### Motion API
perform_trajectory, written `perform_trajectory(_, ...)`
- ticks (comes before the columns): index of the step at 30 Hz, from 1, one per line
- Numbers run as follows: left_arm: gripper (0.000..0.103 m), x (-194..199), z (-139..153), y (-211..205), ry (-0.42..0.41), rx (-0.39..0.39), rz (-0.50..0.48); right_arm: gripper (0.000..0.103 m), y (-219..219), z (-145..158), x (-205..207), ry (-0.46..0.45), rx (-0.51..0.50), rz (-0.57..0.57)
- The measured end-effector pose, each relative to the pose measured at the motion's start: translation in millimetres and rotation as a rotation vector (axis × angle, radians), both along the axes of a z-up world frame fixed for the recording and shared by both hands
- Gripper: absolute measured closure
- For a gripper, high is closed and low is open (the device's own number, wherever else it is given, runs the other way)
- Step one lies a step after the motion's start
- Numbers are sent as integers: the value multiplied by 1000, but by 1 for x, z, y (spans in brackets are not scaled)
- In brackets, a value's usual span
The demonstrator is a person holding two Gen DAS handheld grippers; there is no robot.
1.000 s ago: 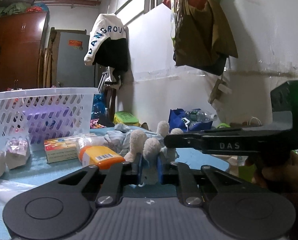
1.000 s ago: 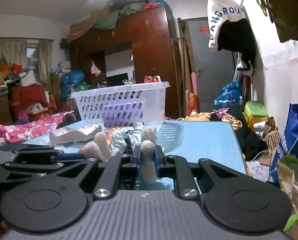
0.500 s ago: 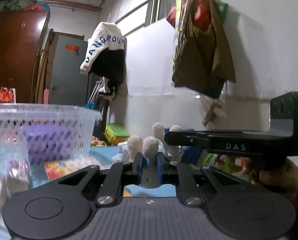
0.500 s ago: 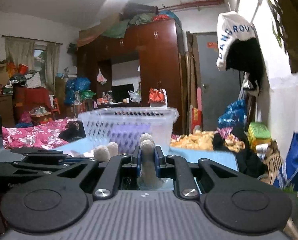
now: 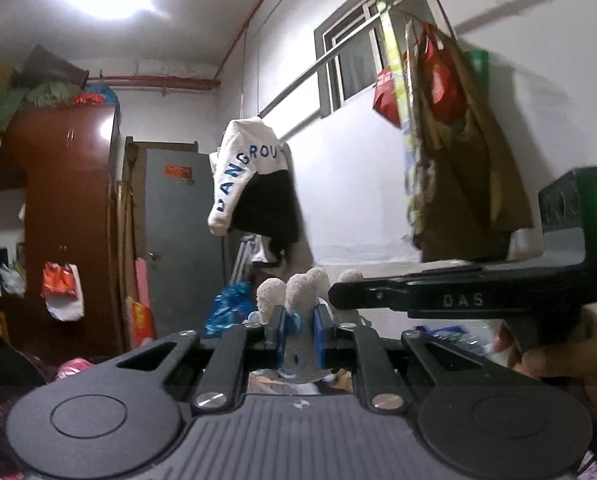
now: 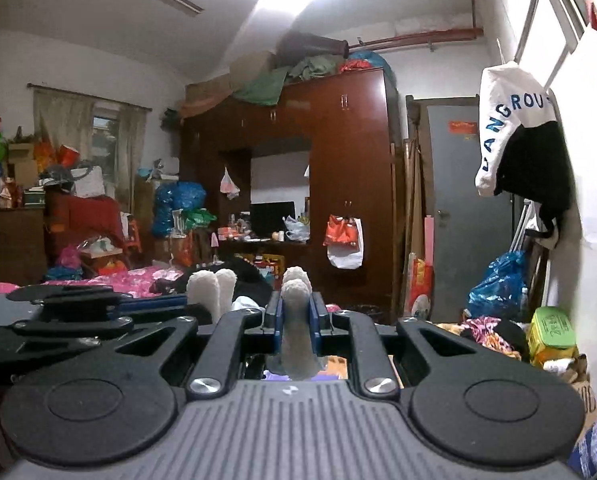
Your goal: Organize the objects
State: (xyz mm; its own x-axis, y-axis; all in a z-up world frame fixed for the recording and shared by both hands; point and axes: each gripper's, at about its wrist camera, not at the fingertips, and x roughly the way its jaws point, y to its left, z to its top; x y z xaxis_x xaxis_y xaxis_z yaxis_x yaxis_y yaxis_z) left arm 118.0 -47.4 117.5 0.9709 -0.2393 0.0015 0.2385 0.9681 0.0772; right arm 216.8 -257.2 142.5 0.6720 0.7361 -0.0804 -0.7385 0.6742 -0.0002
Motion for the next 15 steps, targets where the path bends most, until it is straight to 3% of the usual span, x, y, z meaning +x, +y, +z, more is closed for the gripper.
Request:
perform_trajectory(5, 86, 48, 7, 19, 67, 33, 17, 88, 27, -14, 38, 56, -44, -29)
perform_trajectory(9, 86, 95, -2, 34, 155, 13, 10, 88, 37, -32, 68, 120, -63, -73)
perform_trajectory(15, 86, 141, -23, 34, 246, 17, 13, 88, 44, -49, 79, 142, -100, -122)
